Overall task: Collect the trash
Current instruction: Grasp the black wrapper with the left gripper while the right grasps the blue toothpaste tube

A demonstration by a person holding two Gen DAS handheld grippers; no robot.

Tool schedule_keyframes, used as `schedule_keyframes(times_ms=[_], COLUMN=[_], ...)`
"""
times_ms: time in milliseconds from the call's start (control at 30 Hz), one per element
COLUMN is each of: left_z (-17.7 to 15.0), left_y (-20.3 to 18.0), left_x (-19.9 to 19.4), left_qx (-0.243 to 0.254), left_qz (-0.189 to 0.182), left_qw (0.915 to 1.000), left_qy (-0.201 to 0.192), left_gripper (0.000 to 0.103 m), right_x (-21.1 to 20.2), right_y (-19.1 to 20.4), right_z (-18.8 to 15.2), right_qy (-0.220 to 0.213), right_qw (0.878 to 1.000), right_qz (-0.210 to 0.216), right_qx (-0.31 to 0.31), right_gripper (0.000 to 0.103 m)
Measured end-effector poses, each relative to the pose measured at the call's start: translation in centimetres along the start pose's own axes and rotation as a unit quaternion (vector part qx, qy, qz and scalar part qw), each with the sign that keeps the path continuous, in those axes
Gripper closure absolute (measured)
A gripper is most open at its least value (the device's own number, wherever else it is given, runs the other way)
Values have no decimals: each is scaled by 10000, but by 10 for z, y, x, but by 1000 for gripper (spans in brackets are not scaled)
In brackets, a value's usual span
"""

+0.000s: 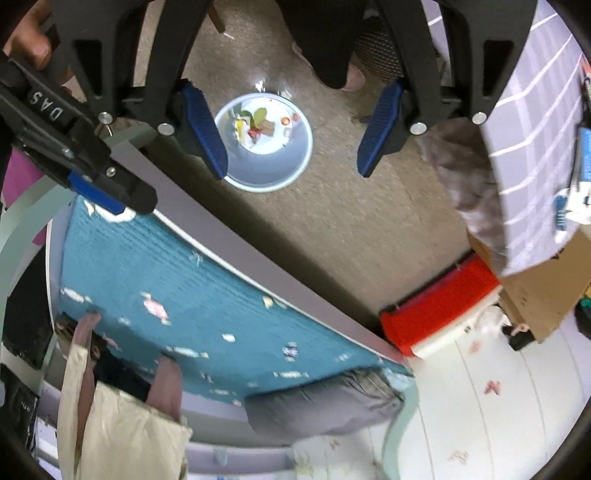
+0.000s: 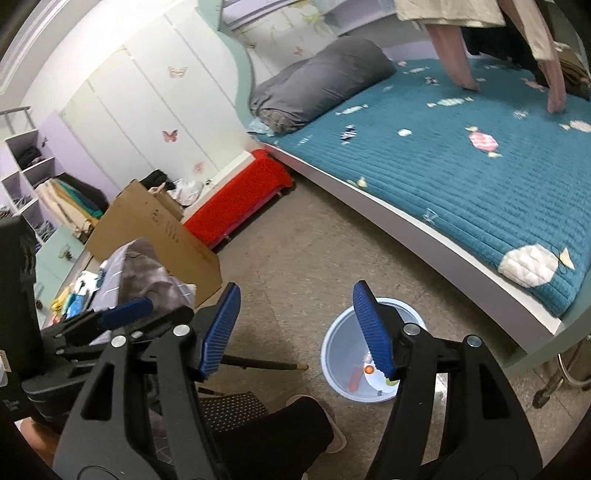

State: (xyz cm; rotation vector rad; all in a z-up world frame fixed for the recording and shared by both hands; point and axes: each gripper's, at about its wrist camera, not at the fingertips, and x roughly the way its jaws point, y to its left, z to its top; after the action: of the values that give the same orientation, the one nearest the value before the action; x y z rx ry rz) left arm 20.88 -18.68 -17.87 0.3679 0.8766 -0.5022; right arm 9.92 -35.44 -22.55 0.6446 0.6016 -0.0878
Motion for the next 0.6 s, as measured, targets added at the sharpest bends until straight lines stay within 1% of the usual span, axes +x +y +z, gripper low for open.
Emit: schedule_keyframes(times_ms=[133, 233, 300, 367, 600], left_z=[-6, -15, -21, -28, -52], left_y=[21, 42, 61, 79, 156], left_x=[-33, -55, -70, -82, -117], left_qx=[-138, -289, -468, -632, -1294], left_qz=[124, 318, 448, 503, 1020], left_qw=[9995, 9982, 9965, 9950, 9834], left_qy=[-265, -429, -537, -595, -755], left_gripper=[31, 31, 31, 31, 29], right_x=[-9, -11, -9, -5, 15], right_y=[28, 50, 72, 98, 175], right_z=[0, 1, 0, -1, -3], right_qy=[-15, 9, 44, 124, 350], right_qw=[9995, 9983, 9965, 9935, 9803], right_qz=[203, 365, 497, 644, 1087], right_qx=[-236, -447, -665, -927, -1610], right_gripper=[40, 40, 40, 40, 40])
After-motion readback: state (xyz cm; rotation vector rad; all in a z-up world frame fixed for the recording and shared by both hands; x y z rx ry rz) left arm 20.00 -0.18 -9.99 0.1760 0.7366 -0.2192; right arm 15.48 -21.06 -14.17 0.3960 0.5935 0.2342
